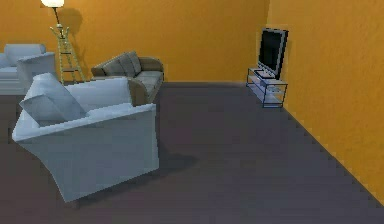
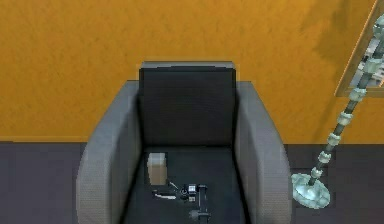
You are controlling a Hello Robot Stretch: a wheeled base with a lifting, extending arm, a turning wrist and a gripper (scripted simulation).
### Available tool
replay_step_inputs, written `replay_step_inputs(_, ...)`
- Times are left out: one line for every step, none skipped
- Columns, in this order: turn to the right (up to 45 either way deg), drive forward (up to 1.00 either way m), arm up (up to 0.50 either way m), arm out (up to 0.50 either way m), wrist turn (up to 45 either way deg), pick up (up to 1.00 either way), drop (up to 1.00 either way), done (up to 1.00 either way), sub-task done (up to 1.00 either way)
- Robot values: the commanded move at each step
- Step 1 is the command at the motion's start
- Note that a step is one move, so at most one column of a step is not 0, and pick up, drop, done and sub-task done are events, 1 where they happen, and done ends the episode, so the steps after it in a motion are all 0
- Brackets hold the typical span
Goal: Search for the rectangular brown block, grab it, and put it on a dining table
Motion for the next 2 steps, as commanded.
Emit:
replay_step_inputs(0.0,0.00,0.00,0.00,0.0,1.00,0.00,0.00,0.00)
replay_step_inputs(0.0,0.00,0.10,0.00,0.0,0.00,0.00,0.00,0.00)
